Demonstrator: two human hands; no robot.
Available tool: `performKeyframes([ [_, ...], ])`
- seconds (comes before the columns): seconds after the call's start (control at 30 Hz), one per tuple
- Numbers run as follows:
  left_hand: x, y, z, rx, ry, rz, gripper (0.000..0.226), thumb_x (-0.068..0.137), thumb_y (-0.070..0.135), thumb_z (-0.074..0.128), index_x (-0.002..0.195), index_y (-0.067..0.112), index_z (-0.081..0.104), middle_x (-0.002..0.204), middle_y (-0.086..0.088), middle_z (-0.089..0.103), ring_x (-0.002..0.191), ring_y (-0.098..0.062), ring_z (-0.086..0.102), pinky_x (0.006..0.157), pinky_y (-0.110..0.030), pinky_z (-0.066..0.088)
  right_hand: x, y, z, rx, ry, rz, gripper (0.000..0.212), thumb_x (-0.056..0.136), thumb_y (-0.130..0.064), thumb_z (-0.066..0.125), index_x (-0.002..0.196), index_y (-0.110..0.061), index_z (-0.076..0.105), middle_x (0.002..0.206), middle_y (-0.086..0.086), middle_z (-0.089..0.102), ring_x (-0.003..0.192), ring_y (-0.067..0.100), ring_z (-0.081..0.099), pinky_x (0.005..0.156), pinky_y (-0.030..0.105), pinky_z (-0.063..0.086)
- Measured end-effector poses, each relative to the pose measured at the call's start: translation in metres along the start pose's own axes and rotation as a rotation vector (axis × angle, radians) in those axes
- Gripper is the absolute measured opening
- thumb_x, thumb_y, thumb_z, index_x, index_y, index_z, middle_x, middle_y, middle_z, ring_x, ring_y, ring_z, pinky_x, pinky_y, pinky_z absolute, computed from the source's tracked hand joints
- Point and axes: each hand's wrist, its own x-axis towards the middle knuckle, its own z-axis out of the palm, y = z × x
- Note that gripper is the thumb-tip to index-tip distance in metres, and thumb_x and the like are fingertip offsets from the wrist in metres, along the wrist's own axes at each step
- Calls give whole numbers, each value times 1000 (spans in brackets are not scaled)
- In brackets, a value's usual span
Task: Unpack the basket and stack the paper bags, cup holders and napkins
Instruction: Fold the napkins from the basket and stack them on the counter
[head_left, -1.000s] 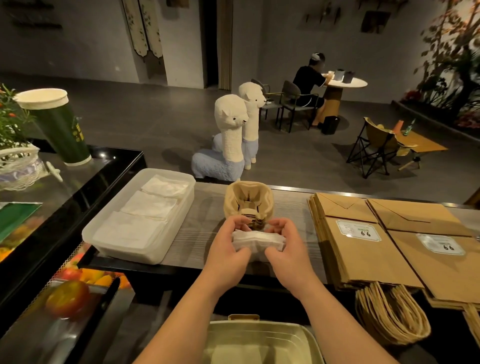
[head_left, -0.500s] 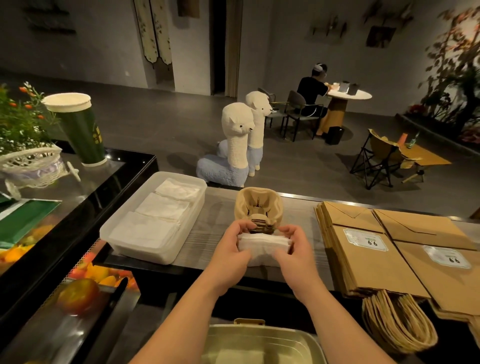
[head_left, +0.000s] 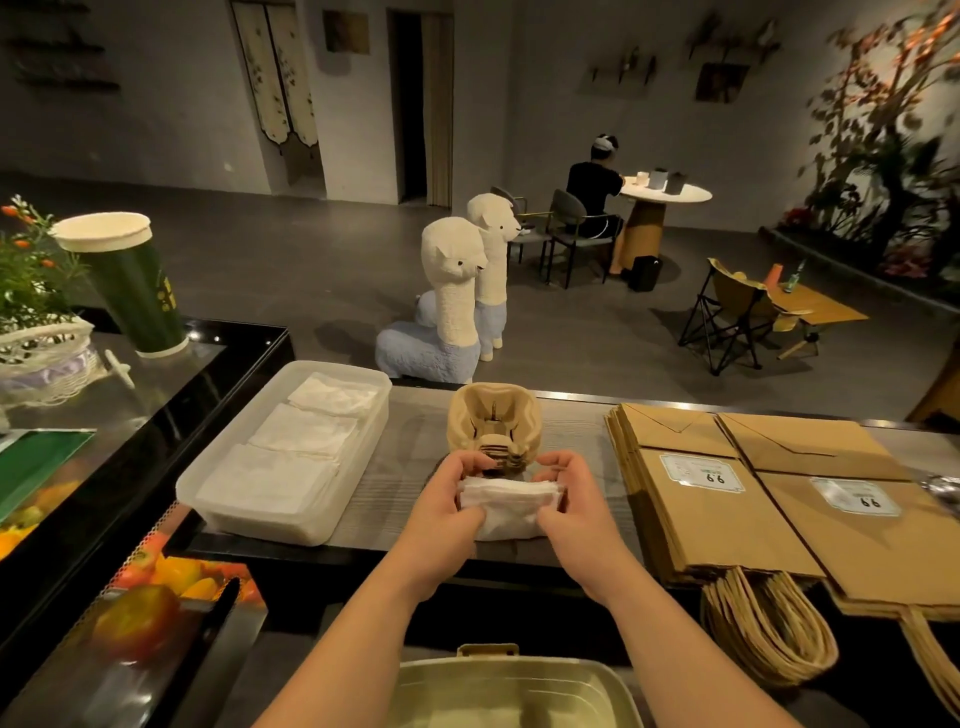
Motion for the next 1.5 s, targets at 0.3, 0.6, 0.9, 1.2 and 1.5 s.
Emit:
performKeyframes([
  [0.3, -19, 28, 13, 82, -149, -36, 37, 85, 12, 72, 114, 35, 71, 107, 5, 74, 102, -17, 70, 90, -37, 59, -8, -41, -19, -1, 10, -190, 58, 83, 10, 65, 124, -28, 53, 112, -1, 64, 102, 15, 64, 79, 27, 57],
  [0.6, -36, 23, 49, -507, 254, -73, 40, 93, 2, 68, 125, 26, 65, 112, -2, 77, 104, -21, 74, 75, -30, 60, -40, -14, -1, 280, 56, 55, 42, 86, -11, 77, 118, -28, 57, 106, -6, 75, 95, 8, 73, 77, 29, 61],
  [0.9, -10, 10, 19, 25, 155, 66, 51, 81, -4, 71, 114, 34, 63, 108, 3, 66, 91, -4, 67, 79, -20, 56, -3, -13, -28, -291, -69, -162, 52, 88, -2, 68, 121, -38, 49, 108, -8, 59, 94, 0, 59, 76, 15, 53],
  [1.2, 6, -6, 29, -35, 137, 63, 57, 71, 2, 66, 115, 38, 61, 115, 7, 62, 97, -2, 64, 84, -23, 55, 3, 10, -9, 20, 36, -54, 53, 83, 15, 60, 116, -26, 53, 111, 3, 56, 95, 15, 60, 71, 19, 56],
  [1.5, 11, -9, 22, 13, 154, 79, 63, 79, -11, 63, 108, 45, 61, 109, 6, 61, 98, -14, 63, 84, -29, 57, 10, 13, -1, 49, 78, -58, 45, 86, 14, 54, 110, -25, 58, 103, 4, 58, 93, 16, 58, 70, 20, 53],
])
